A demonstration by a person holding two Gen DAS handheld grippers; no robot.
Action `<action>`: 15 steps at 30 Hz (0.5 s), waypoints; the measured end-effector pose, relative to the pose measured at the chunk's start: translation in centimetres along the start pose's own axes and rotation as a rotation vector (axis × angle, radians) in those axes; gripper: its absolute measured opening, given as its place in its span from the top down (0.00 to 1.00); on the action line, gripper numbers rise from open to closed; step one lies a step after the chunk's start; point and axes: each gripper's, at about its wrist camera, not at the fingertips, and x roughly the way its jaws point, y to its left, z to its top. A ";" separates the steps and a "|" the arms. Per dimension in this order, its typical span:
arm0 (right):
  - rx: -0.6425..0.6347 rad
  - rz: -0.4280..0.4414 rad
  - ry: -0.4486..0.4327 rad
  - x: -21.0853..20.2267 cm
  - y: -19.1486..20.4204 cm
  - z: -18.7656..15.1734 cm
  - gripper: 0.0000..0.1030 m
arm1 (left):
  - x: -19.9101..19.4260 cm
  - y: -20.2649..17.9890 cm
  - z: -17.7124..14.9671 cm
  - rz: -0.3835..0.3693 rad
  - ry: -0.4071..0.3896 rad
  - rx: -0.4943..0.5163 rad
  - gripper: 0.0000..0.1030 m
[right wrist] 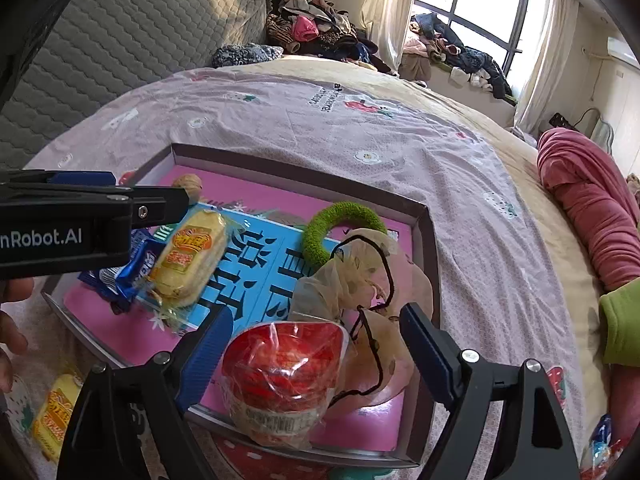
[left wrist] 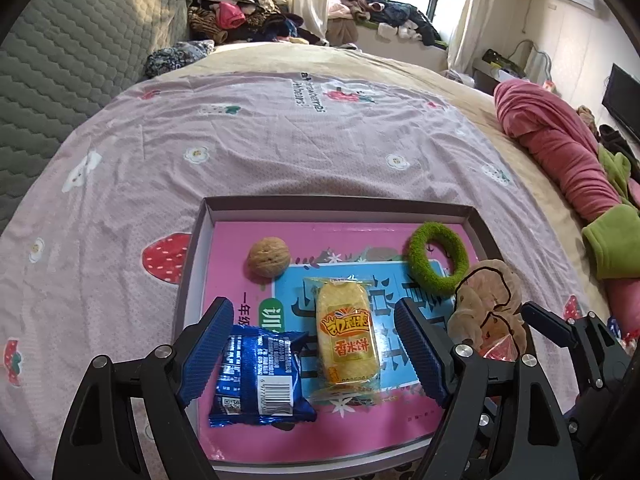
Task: Organize objects
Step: 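Lower the egg candy into the tray and open the right tool, then withdraw both tools toward the yellow packet and walnut on the bedspread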
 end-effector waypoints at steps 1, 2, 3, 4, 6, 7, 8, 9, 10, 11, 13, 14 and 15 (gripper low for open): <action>0.002 0.002 -0.001 0.0 0.0 0.0 0.17 | 0.0 0.1 0.1 0.000 0.000 0.000 0.19; 0.003 0.001 -0.002 -0.1 0.0 0.0 0.17 | -0.1 0.1 0.0 0.002 0.000 0.001 0.19; 0.003 -0.001 -0.003 -0.1 0.0 0.0 0.17 | -0.1 0.1 0.1 0.003 -0.001 0.001 0.19; 0.002 -0.005 -0.005 -0.2 0.0 0.0 0.17 | -0.2 0.2 0.1 0.005 -0.003 0.000 0.19; 0.006 -0.010 -0.009 -0.4 -0.1 0.0 0.17 | -0.3 0.3 0.1 0.005 -0.006 -0.001 0.19; 0.011 -0.010 -0.014 -0.5 -0.2 0.1 0.17 | -0.3 0.3 0.1 0.002 -0.006 -0.003 0.19; 0.013 -0.008 -0.015 -0.5 -0.2 0.1 0.17 | -0.3 0.3 0.1 0.002 -0.005 -0.003 0.19; 0.014 -0.008 -0.015 -0.5 -0.2 0.1 0.17 | -0.3 0.3 0.1 0.004 -0.004 -0.001 0.19; 0.014 -0.011 -0.016 -0.6 -0.3 0.1 0.17 | -0.3 0.3 0.1 0.007 -0.003 -0.001 0.19; 0.014 -0.013 -0.017 -0.6 -0.3 0.1 0.17 | -0.2 0.3 0.1 0.007 -0.002 0.000 0.19; 0.016 -0.013 -0.020 -0.7 -0.4 0.1 0.17 | -0.2 0.3 0.0 0.006 -0.001 0.000 0.19; 0.018 -0.012 -0.021 -0.8 -0.5 0.1 0.17 | -0.2 0.3 0.0 0.007 -0.002 0.003 0.19; 0.020 -0.013 -0.023 -0.8 -0.5 0.2 0.17 | -0.3 0.3 0.0 0.012 -0.003 0.005 0.19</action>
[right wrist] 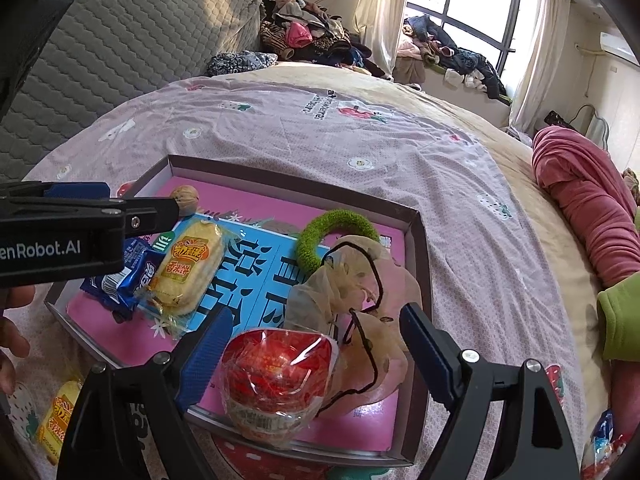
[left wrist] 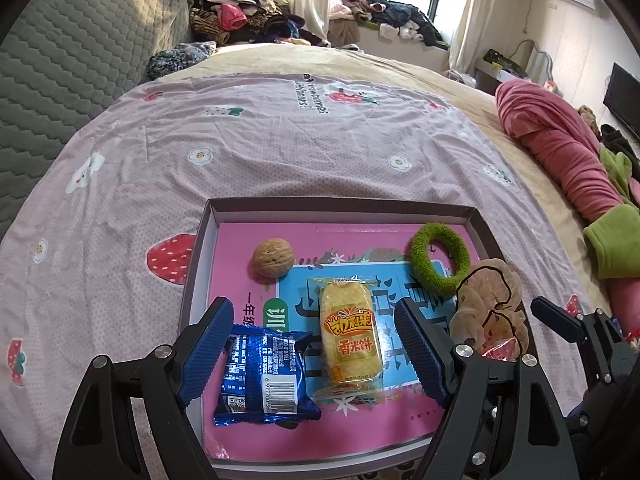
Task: Organize objects
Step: 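Withdraw both tools toward the yellow packet and walnut on the bedspread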
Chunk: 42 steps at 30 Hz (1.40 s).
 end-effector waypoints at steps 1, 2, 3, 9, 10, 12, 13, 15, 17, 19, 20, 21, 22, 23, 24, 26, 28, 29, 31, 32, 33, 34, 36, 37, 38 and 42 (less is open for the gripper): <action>0.002 -0.002 -0.003 -0.1 -0.1 0.0 0.17 | 0.0 -0.1 0.0 0.007 0.000 0.003 0.19; 0.004 -0.003 -0.006 -0.1 -0.1 0.1 0.17 | 0.0 -0.1 0.0 0.012 -0.001 0.007 0.19; 0.005 -0.003 -0.007 -0.2 -0.2 0.1 0.17 | 0.0 -0.1 0.0 0.015 -0.002 0.010 0.19; 0.005 -0.002 -0.007 -0.2 -0.2 0.0 0.17 | 0.0 -0.3 -0.1 0.018 0.001 0.015 0.19; 0.005 -0.003 -0.009 -0.2 -0.1 0.1 0.17 | -0.1 -0.3 -0.1 0.018 0.001 0.014 0.19; 0.008 -0.005 -0.015 -0.4 -0.3 0.2 0.17 | -0.1 -0.3 0.0 0.018 -0.002 0.014 0.19; 0.011 -0.006 -0.020 -0.5 -0.3 0.2 0.17 | -0.2 -0.4 0.0 0.018 -0.004 0.014 0.19; 0.014 -0.007 -0.027 -0.8 -0.4 0.3 0.17 | -0.3 -0.3 0.0 0.015 -0.007 0.012 0.19; 0.016 -0.010 -0.034 -1.0 -0.5 0.3 0.17 | -0.5 -0.3 0.0 0.017 -0.011 0.012 0.19; 0.017 -0.008 -0.038 -1.2 -0.6 0.4 0.17 | -0.8 -0.3 0.0 0.019 -0.014 0.011 0.19; 0.018 -0.009 -0.040 -1.4 -0.6 0.4 0.17 | -0.9 -0.3 0.0 0.021 -0.016 0.011 0.19; 0.017 -0.009 -0.043 -1.5 -0.6 0.4 0.17 | -1.1 -0.3 0.0 0.023 -0.018 0.012 0.19; 0.017 -0.009 -0.046 -1.6 -0.6 0.5 0.17 | -1.3 -0.3 0.0 0.027 -0.020 0.011 0.19; 0.018 -0.010 -0.049 -1.8 -0.6 0.5 0.17 | -1.5 -0.2 -0.1 0.032 -0.022 0.011 0.19; 0.018 -0.010 -0.051 -1.9 -0.6 0.5 0.17 | -1.7 -0.2 -0.1 0.037 -0.022 0.014 0.19; 0.019 -0.011 -0.058 -2.3 -0.6 0.6 0.13 | -2.2 -0.1 -0.3 0.050 -0.026 0.014 0.19; 0.019 -0.012 -0.066 -2.7 -0.6 0.7 0.11 | -2.8 0.1 -0.6 0.063 -0.028 0.013 0.19; 0.018 -0.009 -0.074 -3.2 -0.5 0.8 0.11 | -3.1 0.2 -0.8 0.069 -0.030 0.013 0.19; 0.021 -0.009 -0.090 -4.1 -0.5 0.9 0.11 | -4.2 0.4 -1.4 0.077 -0.040 0.008 0.19; 0.021 -0.010 -0.103 -4.8 -0.4 0.9 0.10 | -4.7 0.5 -1.6 0.079 -0.044 0.006 0.19; 0.019 -0.012 -0.115 -5.4 -0.4 1.0 0.09 | -5.2 0.7 -2.0 0.080 -0.046 0.003 0.19; 0.018 -0.015 -0.127 -6.0 -0.3 1.1 0.09 | -5.6 0.8 -2.4 0.081 -0.042 0.001 0.19; 0.024 -0.024 -0.159 -7.7 -0.4 1.2 0.08 | -6.6 1.1 -3.1 0.081 -0.046 -0.003 0.19; 0.028 -0.025 -0.172 -8.4 -0.4 1.2 0.08 | -7.2 1.3 -3.5 0.085 -0.053 -0.007 0.19; 0.035 -0.028 -0.187 -9.3 -0.4 1.2 0.08 | -7.7 1.4 -3.9 0.090 -0.057 -0.010 0.19; 0.048 -0.028 -0.234 -12.4 -0.3 1.1 0.06 | -9.5 1.9 -5.2 0.095 -0.052 -0.014 0.19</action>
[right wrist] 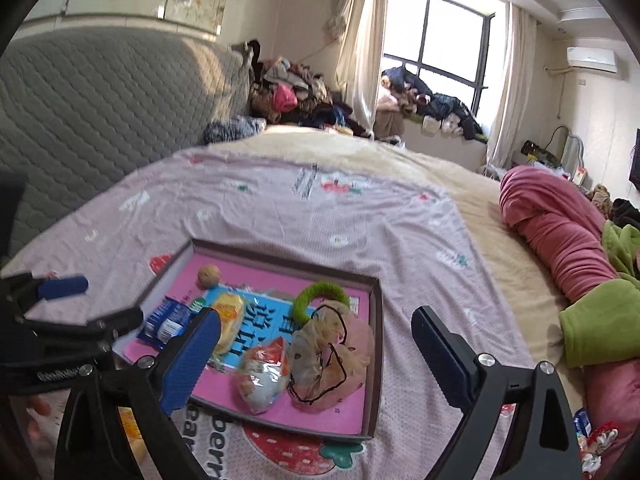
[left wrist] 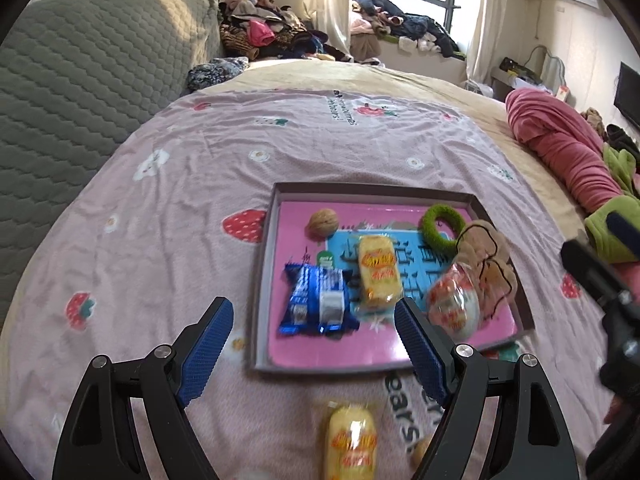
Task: Organize objects
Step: 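Withdraw both tools toward the yellow packet and walnut on the bedspread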
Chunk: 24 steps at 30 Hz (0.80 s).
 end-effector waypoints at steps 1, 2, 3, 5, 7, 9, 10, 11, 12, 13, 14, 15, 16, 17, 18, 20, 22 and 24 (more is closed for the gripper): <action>-0.001 0.001 -0.011 -0.8 0.1 0.2 0.06 | -0.5 0.2 -0.3 0.003 0.001 -0.003 0.19; -0.003 0.001 -0.028 -1.7 0.4 0.3 0.06 | -1.0 0.3 -0.6 0.003 0.002 -0.004 0.19; -0.003 0.000 -0.033 -2.2 0.5 0.4 0.05 | -1.7 0.5 -1.1 0.000 0.003 -0.007 0.19; -0.009 0.004 -0.037 -3.4 1.0 0.3 0.04 | -2.6 0.6 -1.8 -0.002 0.006 -0.007 0.19; -0.014 0.011 -0.035 -4.5 1.5 -0.3 0.04 | -3.6 0.8 -2.6 -0.001 0.006 -0.014 0.19; -0.013 0.013 -0.025 -5.3 1.8 -1.0 0.03 | -4.6 1.1 -3.4 -0.012 0.008 -0.020 0.18; -0.008 0.015 -0.017 -5.9 1.9 -1.6 0.03 | -5.0 1.1 -3.7 -0.013 0.005 -0.023 0.19; -0.004 0.019 -0.011 -6.3 2.0 -2.0 0.03 | -5.4 1.2 -4.1 -0.015 0.004 -0.023 0.19; -0.003 0.022 -0.004 -6.5 2.1 -2.3 0.03 | -6.0 1.2 -4.6 -0.019 0.002 -0.019 0.19; -0.004 0.027 0.006 -7.0 2.2 -2.7 0.03 | -6.4 1.1 -4.9 -0.017 0.002 -0.016 0.19; -0.005 0.025 0.013 -7.4 2.3 -3.1 0.03 | -6.6 1.0 -4.9 -0.016 0.001 -0.013 0.18; -0.007 0.022 0.020 -7.6 2.5 -3.3 0.03 | -7.1 1.0 -5.3 -0.017 -0.006 -0.011 0.19; -0.011 0.021 0.024 -8.1 2.6 -3.6 0.03 | -7.6 1.0 -5.6 -0.017 -0.009 -0.012 0.19; -0.016 0.021 0.027 -8.5 2.8 -3.9 0.03 | -8.0 1.0 -5.9 -0.016 -0.009 -0.014 0.18; -0.018 0.021 0.029 -8.9 3.0 -4.1 0.03 | -8.4 1.0 -6.2 -0.019 -0.008 -0.014 0.19; -0.025 0.032 0.028 -9.9 3.5 -4.5 0.03 | -9.0 0.9 -6.8 -0.021 -0.004 -0.009 0.19; -0.035 0.038 0.034 -10.5 3.9 -4.9 0.03 | -9.6 0.8 -7.3 -0.014 -0.001 -0.002 0.19; -0.050 0.036 0.044 -11.1 4.4 -5.5 0.03 | -10.1 0.7 -7.7 -0.008 -0.001 0.001 0.19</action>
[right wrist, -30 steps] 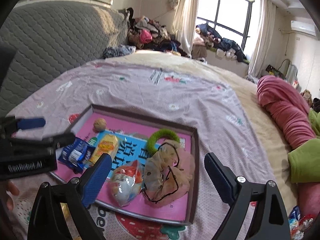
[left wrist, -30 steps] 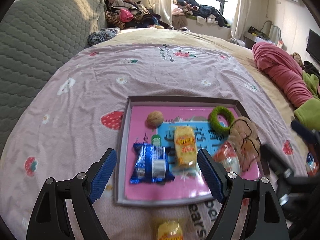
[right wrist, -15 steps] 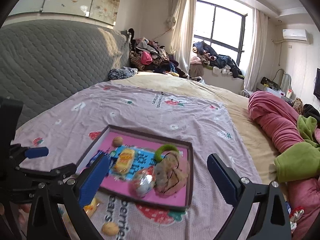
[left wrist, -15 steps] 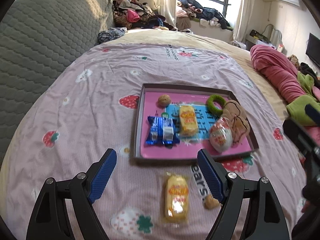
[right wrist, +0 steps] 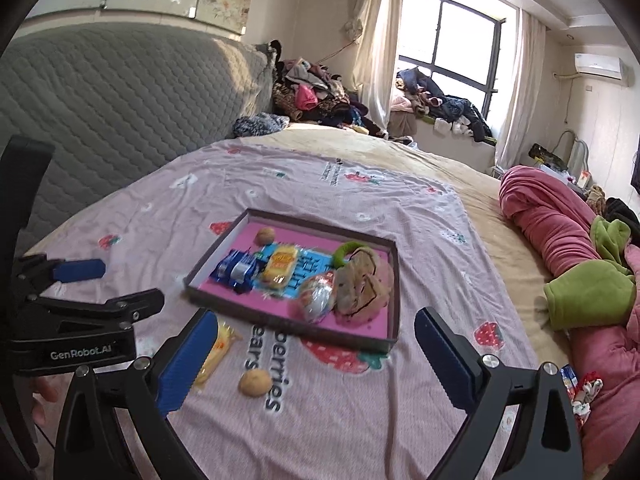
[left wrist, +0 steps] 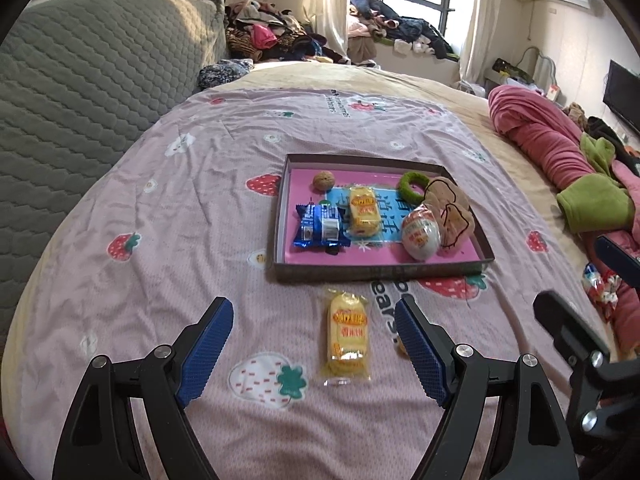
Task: Organize objects
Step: 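Withdraw both tools toward the yellow packet and walnut on the bedspread, then grasp the yellow rice-cake packet with the left tool while the right tool grasps the walnut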
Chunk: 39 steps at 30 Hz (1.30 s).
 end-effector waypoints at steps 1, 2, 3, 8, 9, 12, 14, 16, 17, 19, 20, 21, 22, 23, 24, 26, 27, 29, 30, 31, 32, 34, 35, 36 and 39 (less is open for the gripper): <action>-0.002 -0.001 0.004 -0.1 0.1 -0.1 0.03 | -0.2 0.0 -0.2 0.001 0.003 0.003 0.19; -0.003 0.000 0.010 -0.2 0.2 -0.5 0.03 | -0.3 -0.1 -0.4 0.002 0.004 0.005 0.18; -0.002 0.001 0.012 -0.3 0.3 -0.7 0.03 | -0.4 -0.1 -0.6 0.007 0.007 0.006 0.19; -0.016 0.007 0.041 -0.6 0.9 -2.2 0.03 | -0.2 -0.3 -1.6 0.020 0.025 0.014 0.19; -0.021 0.008 0.045 -0.6 1.0 -2.5 0.03 | -0.1 -0.4 -1.8 0.021 0.031 0.019 0.19; -0.039 0.004 0.061 -0.3 1.5 -3.2 0.03 | 0.6 -0.7 -2.2 0.029 0.045 0.031 0.19; -0.049 0.001 0.075 0.2 1.7 -3.7 0.03 | 1.2 -1.0 -2.4 0.034 0.055 0.036 0.18; -0.058 0.001 0.086 0.7 1.8 -4.0 0.03 | 1.8 -1.2 -2.6 0.037 0.067 0.043 0.19; -0.064 0.001 0.097 1.2 1.9 -4.2 0.03 | 2.2 -1.2 -2.7 0.038 0.072 0.045 0.19; -0.073 0.001 0.112 2.0 2.0 -4.5 0.03 | 2.9 -1.2 -2.8 0.038 0.086 0.047 0.19; -0.079 0.001 0.121 2.5 2.2 -4.7 0.03 | 3.3 -1.2 -2.8 0.037 0.093 0.047 0.19; -0.083 0.001 0.127 2.8 2.3 -4.8 0.03 | 3.6 -1.2 -2.9 0.038 0.099 0.047 0.19; -0.085 0.002 0.130 3.1 2.4 -4.9 0.03 | 3.9 -1.2 -2.9 0.039 0.102 0.048 0.19; -0.087 0.007 0.137 3.6 2.5 -5.0 0.03 | 4.3 -1.2 -2.9 0.039 0.106 0.049 0.19; -0.087 0.011 0.141 3.9 2.6 -5.1 0.03 | 4.7 -1.1 -2.9 0.041 0.114 0.050 0.19; -0.086 0.020 0.148 4.6 2.6 -5.2 0.03 | 5.3 -1.1 -2.9 0.039 0.121 0.048 0.19; -0.086 0.024 0.154 4.9 2.7 -5.3 0.03 | 5.6 -1.1 -2.9 0.039 0.125 0.049 0.19; -0.087 0.027 0.166 5.7 2.8 -5.5 0.03 | 6.2 -1.1 -2.9 0.037 0.133 0.049 0.19; -0.089 0.028 0.170 6.0 2.8 -5.6 0.03 | 6.6 -1.0 -2.8 0.034 0.138 0.048 0.19; -0.091 0.031 0.175 6.3 2.9 -5.7 0.03 | 6.9 -1.1 -2.8 0.031 0.141 0.047 0.19; -0.091 0.033 0.182 6.7 3.0 -5.9 0.03 | 7.2 -1.1 -2.8 0.029 0.146 0.045 0.19; -0.091 0.036 0.190 7.3 3.0 -6.0 0.03 | 7.8 -1.1 -2.8 0.024 0.154 0.044 0.19; -0.090 0.037 0.198 7.7 3.1 -6.2 0.03 | 8.0 -1.2 -2.7 0.022 0.156 0.045 0.19; -0.090 0.038 0.202 8.0 3.1 -6.2 0.03 | 8.3 -1.3 -2.7 0.022 0.159 0.049 0.19; -0.089 0.043 0.212 8.7 3.1 -6.4 0.03 | 9.1 -1.6 -2.6 0.022 0.167 0.054 0.19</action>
